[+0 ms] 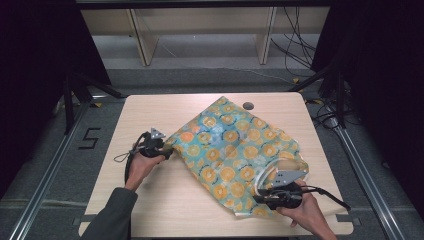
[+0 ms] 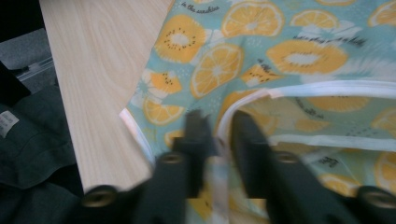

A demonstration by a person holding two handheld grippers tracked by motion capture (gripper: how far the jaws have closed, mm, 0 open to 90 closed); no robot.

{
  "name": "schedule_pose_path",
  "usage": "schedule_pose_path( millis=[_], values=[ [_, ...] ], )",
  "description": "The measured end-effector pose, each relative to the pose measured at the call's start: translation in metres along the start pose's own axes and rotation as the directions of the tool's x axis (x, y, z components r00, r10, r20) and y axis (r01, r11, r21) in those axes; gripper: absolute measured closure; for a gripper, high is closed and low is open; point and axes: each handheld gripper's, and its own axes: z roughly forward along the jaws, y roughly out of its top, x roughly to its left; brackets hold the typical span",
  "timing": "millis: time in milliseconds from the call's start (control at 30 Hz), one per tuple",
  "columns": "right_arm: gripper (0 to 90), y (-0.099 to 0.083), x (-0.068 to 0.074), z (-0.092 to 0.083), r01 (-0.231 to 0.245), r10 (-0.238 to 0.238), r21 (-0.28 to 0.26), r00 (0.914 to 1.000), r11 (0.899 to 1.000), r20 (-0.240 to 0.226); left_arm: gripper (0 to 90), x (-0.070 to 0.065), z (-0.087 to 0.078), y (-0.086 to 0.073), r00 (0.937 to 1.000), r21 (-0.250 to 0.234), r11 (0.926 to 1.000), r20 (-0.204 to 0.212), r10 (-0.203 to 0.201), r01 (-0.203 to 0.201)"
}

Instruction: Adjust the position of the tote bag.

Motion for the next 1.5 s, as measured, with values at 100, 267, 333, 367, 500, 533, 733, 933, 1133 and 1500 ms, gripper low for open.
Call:
schedule_pose_path(
  millis=[100,267,333,367,500,533,733,933,1133,1500],
  values=[
    [56.5,0.003,-0.005,-0.010,-0.018,0.019,-0.039,0.9997,0.999,0.017,34.4,-0.020,-0.029,-0.018,0.9981,-0.027,0.9992,0.055,-0.026,0.028],
    [45.5,0.016,-0.033,-0.052,-0.063,0.100,-0.173,0.9719,0.983,0.213,25.8,-0.069,-0.055,-0.036,0.9733,-0.085,0.9912,0.215,-0.081,0.101],
    [41.4,0.021,-0.053,-0.055,-0.065,0.111,-0.153,0.9425,0.986,0.315,25.1,-0.086,-0.054,-0.036,0.9800,-0.098,0.9940,0.197,-0.030,0.050],
    [39.8,0.022,-0.067,-0.054,-0.083,0.135,-0.166,0.9318,0.983,0.337,23.3,-0.093,-0.054,-0.037,0.9816,-0.090,0.9957,0.191,-0.004,0.021],
    [35.8,0.027,-0.113,-0.048,-0.109,0.159,-0.143,0.8968,0.984,0.413,19.8,-0.109,-0.054,-0.039,0.9720,-0.087,0.9953,0.234,-0.021,0.042],
    [35.4,0.028,-0.123,-0.044,-0.142,0.190,-0.142,0.8849,0.980,0.425,18.7,-0.114,-0.052,-0.040,0.9722,-0.103,0.9927,0.231,-0.037,0.063],
    [27.2,0.031,-0.178,-0.018,-0.207,0.207,-0.049,0.8693,0.977,0.449,17.8,-0.128,-0.051,-0.040,0.9683,-0.082,0.9956,0.249,-0.023,0.045],
    [35.4,0.017,-0.206,-0.003,-0.261,0.248,-0.020,0.8841,0.965,0.396,17.0,-0.136,-0.050,-0.042,0.9637,-0.080,0.9952,0.265,-0.034,0.057],
    [72.7,0.007,-0.199,0.005,-0.241,0.218,0.024,0.9121,0.970,0.347,16.6,-0.135,-0.041,-0.041,0.9617,-0.078,0.9935,0.268,-0.060,0.083],
    [90.0,0.005,-0.165,0.000,-0.177,0.138,0.100,0.9406,0.979,0.310,16.6,-0.124,-0.037,-0.041,0.9497,-0.048,0.9893,0.290,-0.118,0.137]
  ],
)
